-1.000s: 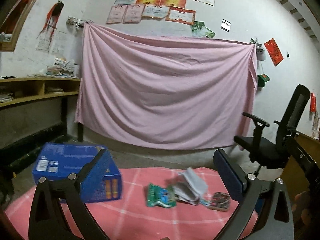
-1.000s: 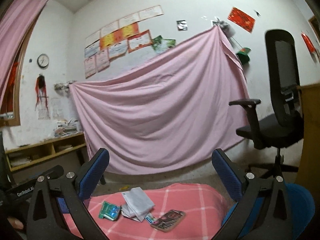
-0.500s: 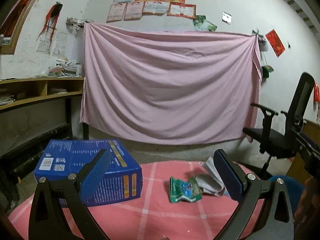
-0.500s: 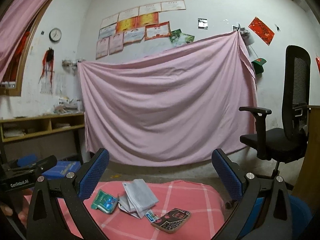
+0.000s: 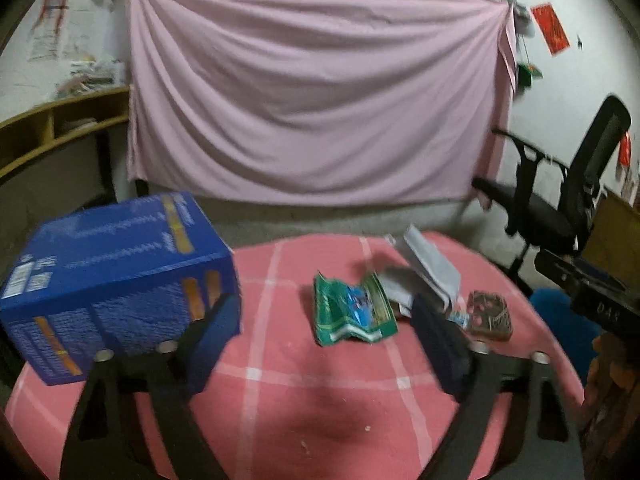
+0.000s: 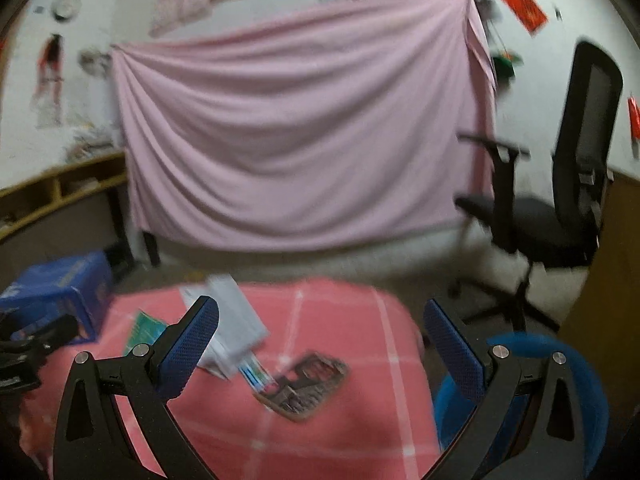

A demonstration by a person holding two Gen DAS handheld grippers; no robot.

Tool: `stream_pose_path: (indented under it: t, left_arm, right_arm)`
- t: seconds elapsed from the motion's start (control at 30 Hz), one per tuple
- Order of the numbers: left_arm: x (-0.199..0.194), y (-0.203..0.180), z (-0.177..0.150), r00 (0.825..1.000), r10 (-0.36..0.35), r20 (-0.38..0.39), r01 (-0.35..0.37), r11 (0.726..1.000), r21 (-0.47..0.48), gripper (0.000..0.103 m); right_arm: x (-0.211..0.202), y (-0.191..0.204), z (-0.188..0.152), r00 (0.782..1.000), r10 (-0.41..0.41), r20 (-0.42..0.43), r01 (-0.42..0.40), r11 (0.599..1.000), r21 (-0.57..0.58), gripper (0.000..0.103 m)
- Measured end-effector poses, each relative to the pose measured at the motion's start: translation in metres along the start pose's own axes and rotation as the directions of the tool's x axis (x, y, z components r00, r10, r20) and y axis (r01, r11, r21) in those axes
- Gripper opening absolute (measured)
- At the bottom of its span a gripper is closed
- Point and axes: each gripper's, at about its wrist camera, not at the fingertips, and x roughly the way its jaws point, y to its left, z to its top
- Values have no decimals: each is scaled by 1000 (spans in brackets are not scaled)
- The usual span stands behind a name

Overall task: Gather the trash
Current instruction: 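Move both tools back over the table toward the green packet and phone case, then grasp the green snack packet with the left tool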

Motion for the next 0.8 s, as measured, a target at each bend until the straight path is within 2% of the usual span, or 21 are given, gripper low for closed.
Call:
stream_pose_path:
  t: [0.03,0.17,0.33,0.5,0.7,0.8]
  left_arm:
    - [7,-1,1,999,-5,-33,5,1000,2,69]
    - [30,-2,7,990,-12,-141,10,1000,-21,69]
    - [57,8,11,966,-12,-260,-14,995,-96,69]
    - [62,18,17,967,-37,-252,-3,988,-157,69]
    - [71,25,23,962,-65,-267,13,981,-193,54]
    - [73,28,25,958,-89,-274,33,978,-204,42]
  right_arm:
    - [4,-4,-1,999,5,-32,-5,1000,21,103]
    - [20,-17,-6,990,31,-135,-19,996,85,103]
    - [42,-17,-14,970,46,-241,-26,996,85,97]
    - [58,-10,-18,947,77,-313,-56,996,74,90]
    - [70,4,-21,919,113,-378,-103,994,46,89]
    - [77,6,-23,899,130,-419,-123,991,45,89]
